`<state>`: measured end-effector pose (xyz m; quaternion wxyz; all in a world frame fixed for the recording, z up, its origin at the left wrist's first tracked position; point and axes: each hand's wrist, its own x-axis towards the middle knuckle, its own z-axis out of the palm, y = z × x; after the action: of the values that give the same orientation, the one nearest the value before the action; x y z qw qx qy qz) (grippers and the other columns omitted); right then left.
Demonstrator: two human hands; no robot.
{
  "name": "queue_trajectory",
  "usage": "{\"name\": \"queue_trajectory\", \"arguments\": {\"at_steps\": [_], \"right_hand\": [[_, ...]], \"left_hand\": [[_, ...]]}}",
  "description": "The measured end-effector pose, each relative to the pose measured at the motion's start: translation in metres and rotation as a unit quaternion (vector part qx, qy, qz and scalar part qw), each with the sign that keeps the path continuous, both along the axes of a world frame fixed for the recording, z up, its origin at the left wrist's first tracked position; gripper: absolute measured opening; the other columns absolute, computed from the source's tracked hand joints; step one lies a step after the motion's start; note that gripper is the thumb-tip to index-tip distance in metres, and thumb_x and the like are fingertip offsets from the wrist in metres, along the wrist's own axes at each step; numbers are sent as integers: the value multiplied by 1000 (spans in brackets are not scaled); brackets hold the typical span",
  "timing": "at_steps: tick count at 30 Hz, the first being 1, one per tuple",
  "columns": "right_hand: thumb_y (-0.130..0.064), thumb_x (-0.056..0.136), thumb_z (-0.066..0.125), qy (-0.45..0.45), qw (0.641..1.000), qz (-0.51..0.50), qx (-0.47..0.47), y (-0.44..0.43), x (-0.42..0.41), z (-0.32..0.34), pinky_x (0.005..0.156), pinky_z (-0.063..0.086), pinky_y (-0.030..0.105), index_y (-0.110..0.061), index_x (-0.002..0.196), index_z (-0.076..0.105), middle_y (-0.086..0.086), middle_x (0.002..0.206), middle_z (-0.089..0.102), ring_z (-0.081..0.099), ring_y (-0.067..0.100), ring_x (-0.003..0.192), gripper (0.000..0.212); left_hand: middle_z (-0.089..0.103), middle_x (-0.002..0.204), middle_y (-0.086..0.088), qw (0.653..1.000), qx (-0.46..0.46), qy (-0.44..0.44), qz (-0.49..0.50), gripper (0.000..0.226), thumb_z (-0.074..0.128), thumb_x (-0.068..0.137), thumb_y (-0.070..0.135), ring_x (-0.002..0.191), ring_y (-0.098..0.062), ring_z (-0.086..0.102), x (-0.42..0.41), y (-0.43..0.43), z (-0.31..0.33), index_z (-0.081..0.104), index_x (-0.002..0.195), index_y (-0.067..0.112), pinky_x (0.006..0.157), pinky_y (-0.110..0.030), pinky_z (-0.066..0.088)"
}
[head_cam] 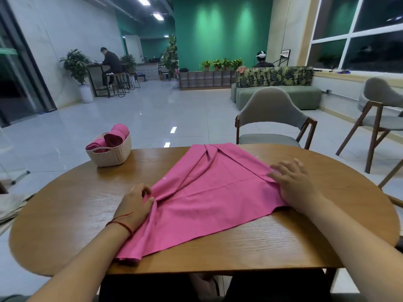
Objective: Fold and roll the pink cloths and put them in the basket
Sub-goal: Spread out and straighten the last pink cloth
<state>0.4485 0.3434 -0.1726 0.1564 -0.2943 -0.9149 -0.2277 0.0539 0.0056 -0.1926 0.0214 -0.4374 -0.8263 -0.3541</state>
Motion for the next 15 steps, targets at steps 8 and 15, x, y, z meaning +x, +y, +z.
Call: {"name": "queue_trajectory", "arguments": {"at_steps": [8,15], "right_hand": [[-22,98,42,-98,988,-72,-94,-5,-54,19,123,30,52,-36,129,67,-9,134,66,57,19,128,42],[-44,98,50,21,958,-160,-236,9,-96,22,83,54,39,-27,122,69,4,123,69,66,29,110,35]], "left_hand": [[74,90,-1,988,-156,6,-8,25,51,73,22,89,-24,64,3,18,30,75,81,21,81,-31,50],[72,111,-12,961,-262,15,88,50,45,99,55,99,-34,68,-6,77,40,69,113,14,86,-35,52]]}}
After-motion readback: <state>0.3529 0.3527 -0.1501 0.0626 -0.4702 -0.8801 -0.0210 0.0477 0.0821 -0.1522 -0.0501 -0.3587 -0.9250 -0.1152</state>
